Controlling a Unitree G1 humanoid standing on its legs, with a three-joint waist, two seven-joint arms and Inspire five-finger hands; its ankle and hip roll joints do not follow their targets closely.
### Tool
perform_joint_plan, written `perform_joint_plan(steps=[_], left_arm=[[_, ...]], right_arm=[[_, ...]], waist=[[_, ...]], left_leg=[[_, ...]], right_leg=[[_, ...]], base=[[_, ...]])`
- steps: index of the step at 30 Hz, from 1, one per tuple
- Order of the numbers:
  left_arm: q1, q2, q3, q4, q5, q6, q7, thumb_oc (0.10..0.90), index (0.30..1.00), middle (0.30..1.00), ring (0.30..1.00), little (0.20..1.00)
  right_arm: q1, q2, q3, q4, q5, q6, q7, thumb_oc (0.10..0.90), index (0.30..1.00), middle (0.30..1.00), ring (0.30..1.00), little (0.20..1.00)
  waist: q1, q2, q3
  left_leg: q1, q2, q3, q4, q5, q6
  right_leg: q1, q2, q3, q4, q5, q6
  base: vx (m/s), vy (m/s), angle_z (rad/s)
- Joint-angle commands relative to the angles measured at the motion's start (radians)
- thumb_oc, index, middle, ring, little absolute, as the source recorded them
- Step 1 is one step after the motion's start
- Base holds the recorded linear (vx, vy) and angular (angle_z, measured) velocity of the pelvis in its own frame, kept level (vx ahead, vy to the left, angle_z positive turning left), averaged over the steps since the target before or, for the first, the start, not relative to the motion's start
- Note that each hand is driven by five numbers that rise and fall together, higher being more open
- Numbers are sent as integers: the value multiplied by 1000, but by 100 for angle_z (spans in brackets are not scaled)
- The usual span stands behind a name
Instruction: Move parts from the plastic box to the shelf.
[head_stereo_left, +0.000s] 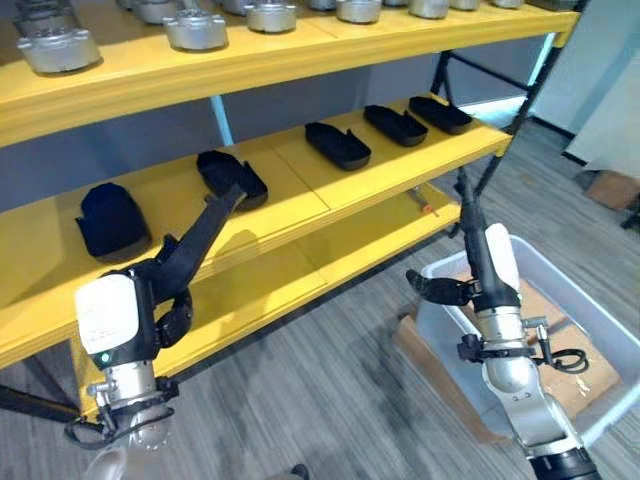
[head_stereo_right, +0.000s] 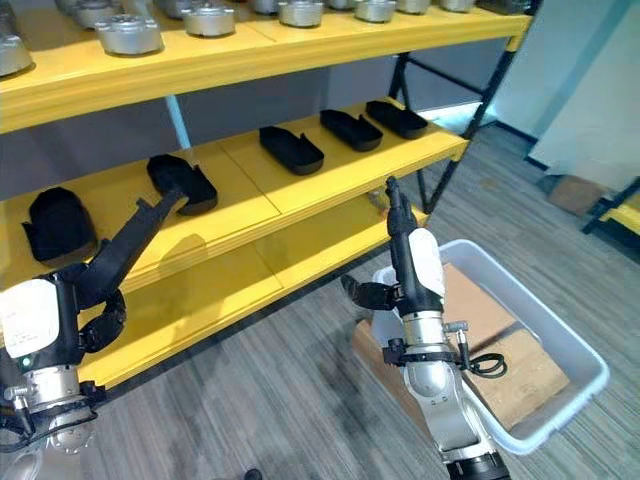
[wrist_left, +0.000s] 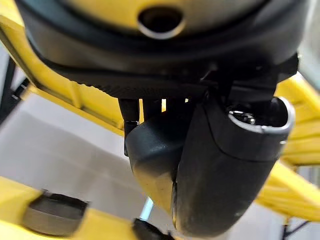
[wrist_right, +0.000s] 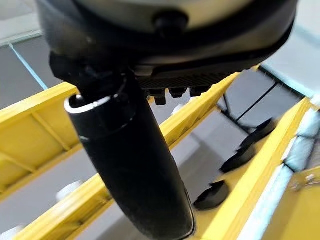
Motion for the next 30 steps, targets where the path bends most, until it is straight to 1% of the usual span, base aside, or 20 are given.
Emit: perform_joint_plan(steps=[1,2,3,4,5,9,10,13,16,18,20,21,22,23,24,25,26,27,28,30], left_arm=[[-92,56,35,-147,35,-69,75,400,300,300,300,300],[-91,55,24,-147,39,-69,65,400,300,300,300,300],[-92,47,6,-140,34,-70,51,400,300,300,300,300],[-96,41,-5,-135,28,-75,40,400,300,300,300,300],[-105,39,-17,-135,24,-75,29,400,300,300,300,300],[-109,15,-38,-130,14,-88,18,400,300,300,300,300],[-90,2,-24,-141,2,-95,19,400,300,300,300,300],[-85,2,-30,-143,-15,-106,18,400,300,300,300,300],[-87,8,-41,-148,-37,-115,13,400,300,300,300,300],[-96,13,-52,-153,-45,-115,9,400,300,300,300,300],[-109,17,-68,-157,-54,-119,-2,400,300,300,300,300],[-118,24,-72,-168,-67,-130,-7,400,300,300,300,300],[-110,27,-67,-172,-71,-137,-5,400,300,300,300,300],[-110,27,-67,-173,-71,-137,-5,400,300,300,300,300],[-95,32,-49,-171,-86,-144,21,400,300,300,300,300],[-96,38,-45,-168,-99,-143,26,400,300,300,300,300],[-101,42,-44,-167,-108,-135,28,400,300,300,300,300],[-128,37,-59,-169,-113,-122,31,400,300,300,300,300],[-139,35,-63,-165,-109,-123,28,400,300,300,300,300],[-166,33,-91,-165,-92,-131,24,400,300,300,300,300]], right_arm=[[-62,-47,-47,-44,4,-86,-22,900,1000,1000,1000,1000],[-50,-51,-48,-48,14,-95,-13,900,1000,1000,1000,1000],[-41,-56,-46,-51,24,-103,-2,900,1000,1000,1000,1000],[-36,-63,-42,-54,35,-109,5,900,1000,1000,1000,1000],[-42,-69,-41,-59,42,-112,2,900,1000,1000,1000,1000],[-51,-84,-46,-66,46,-112,-9,900,1000,1000,1000,1000],[-61,-84,-54,-70,52,-115,-18,900,1000,1000,1000,1000],[-60,-80,-61,-70,67,-119,-30,900,1000,1000,1000,1000],[-50,-88,-65,-70,76,-123,-33,900,1000,1000,1000,1000],[-35,-98,-77,-84,79,-128,-30,900,1000,1000,1000,1000],[-10,-117,-106,-100,73,-132,-37,900,1000,1000,1000,1000],[9,-120,-127,-102,73,-133,-54,900,1000,1000,1000,1000],[24,-116,-139,-99,78,-134,-60,900,1000,1000,1000,1000],[25,-116,-139,-99,78,-134,-60,900,1000,1000,1000,1000],[45,-108,-153,-106,106,-147,-73,900,1000,1000,1000,1000],[48,-108,-155,-108,122,-147,-80,900,1000,1000,1000,1000],[45,-109,-151,-105,129,-146,-89,900,1000,1000,1000,1000],[33,-125,-146,-102,118,-138,-100,900,1000,1000,1000,1000],[27,-129,-147,-101,110,-131,-102,900,1000,1000,1000,1000],[27,-119,-149,-107,93,-128,-104,900,1000,1000,1000,1000]], waist=[[-15,36,-37],[-24,33,-43],[-41,27,-53],[-50,22,-62],[-53,18,-66],[-55,26,-85],[-48,32,-103],[-48,34,-108],[-44,32,-83],[-39,31,-55],[-46,25,-30],[-55,13,-16],[-55,8,-18],[-55,8,-18],[-47,0,-25],[-52,-4,-27],[-60,3,-32],[-79,28,-43],[-79,47,-51],[-67,67,-72]], left_leg=[[25,-7,-39,-80,-25,41],[17,-10,-52,-80,-17,41],[9,-18,-71,-80,-13,41],[2,-25,-84,-80,-11,39],[-13,-33,-93,-79,-1,37],[-40,-38,-126,-78,15,25],[-44,-28,-115,-78,13,19],[-60,-24,-121,-52,10,17],[-97,-29,-130,44,-24,17],[-142,-47,-143,136,-46,6],[-184,-42,-109,220,-62,-20],[-218,30,-77,264,-77,-33],[-215,75,-78,244,-76,-40],[-214,75,-78,242,-75,-41],[-215,205,-122,171,-4,-71],[-222,270,-127,127,53,-78],[-221,327,-122,68,122,-95],[-221,408,-60,-21,222,-137],[-184,409,-37,-60,207,-154],[-174,359,-54,-76,182,-160]], right_leg=[[-32,306,73,-4,-220,-28],[-45,369,116,-4,-250,-48],[-50,438,186,-28,-277,-65],[-45,482,230,-65,-283,-77],[-40,501,260,-108,-271,-87],[-2,506,276,-215,-230,-87],[27,496,241,-274,-211,-76],[41,498,244,-293,-205,-80],[45,483,206,-267,-222,-91],[47,471,177,-249,-236,-102],[51,452,137,-237,-246,-112],[54,429,105,-230,-249,-108],[63,419,97,-235,-246,-99],[64,419,96,-237,-245,-99],[76,391,96,-234,-260,-80],[72,376,92,-230,-263,-79],[65,374,91,-222,-272,-80],[69,352,74,-208,-290,-63],[68,349,73,-196,-299,-57],[91,311,68,-202,-275,-35]], base=[[20,11,-29],[29,16,-33],[40,-36,-1],[14,-41,45],[1,-36,84],[13,-60,54],[42,-90,30],[61,-55,28],[43,-34,29],[-13,-29,37],[-40,36,84],[-27,111,92],[0,96,94],[90,223,121],[61,255,101],[73,335,47],[85,464,20],[129,485,29],[171,565,57],[200,493,8]])
